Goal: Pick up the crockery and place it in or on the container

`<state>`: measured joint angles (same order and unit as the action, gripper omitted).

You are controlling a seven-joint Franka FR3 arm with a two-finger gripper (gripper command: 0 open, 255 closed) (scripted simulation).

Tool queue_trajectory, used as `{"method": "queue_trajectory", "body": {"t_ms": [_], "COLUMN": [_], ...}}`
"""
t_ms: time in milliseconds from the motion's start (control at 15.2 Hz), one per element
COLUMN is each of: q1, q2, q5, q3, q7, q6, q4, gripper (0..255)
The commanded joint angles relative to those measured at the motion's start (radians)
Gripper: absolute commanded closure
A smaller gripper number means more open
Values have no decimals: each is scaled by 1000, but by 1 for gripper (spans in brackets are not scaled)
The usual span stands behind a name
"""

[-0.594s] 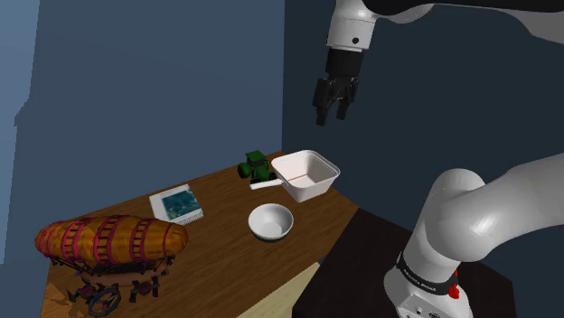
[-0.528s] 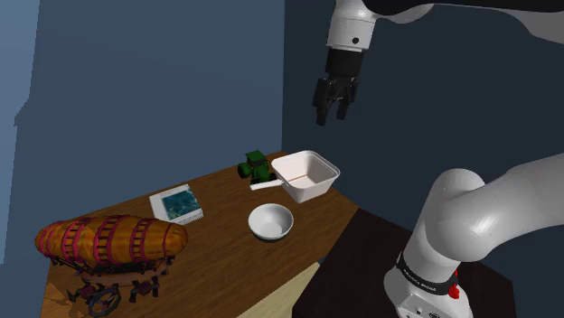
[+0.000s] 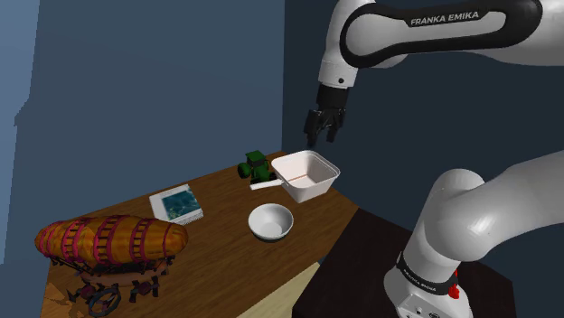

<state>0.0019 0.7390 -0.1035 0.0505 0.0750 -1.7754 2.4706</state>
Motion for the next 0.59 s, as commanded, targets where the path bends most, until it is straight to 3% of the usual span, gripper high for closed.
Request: {"method": "queue_trajectory", "body": {"t_ms": [0,528], "q1": [-5,-8], "q2": [-19,-194], "q5": [-2,-33], "q3": [13,72], "q7": [-17,-100], "q6": [-84,-411], "q4": [58,194], "gripper": [0,0]}}
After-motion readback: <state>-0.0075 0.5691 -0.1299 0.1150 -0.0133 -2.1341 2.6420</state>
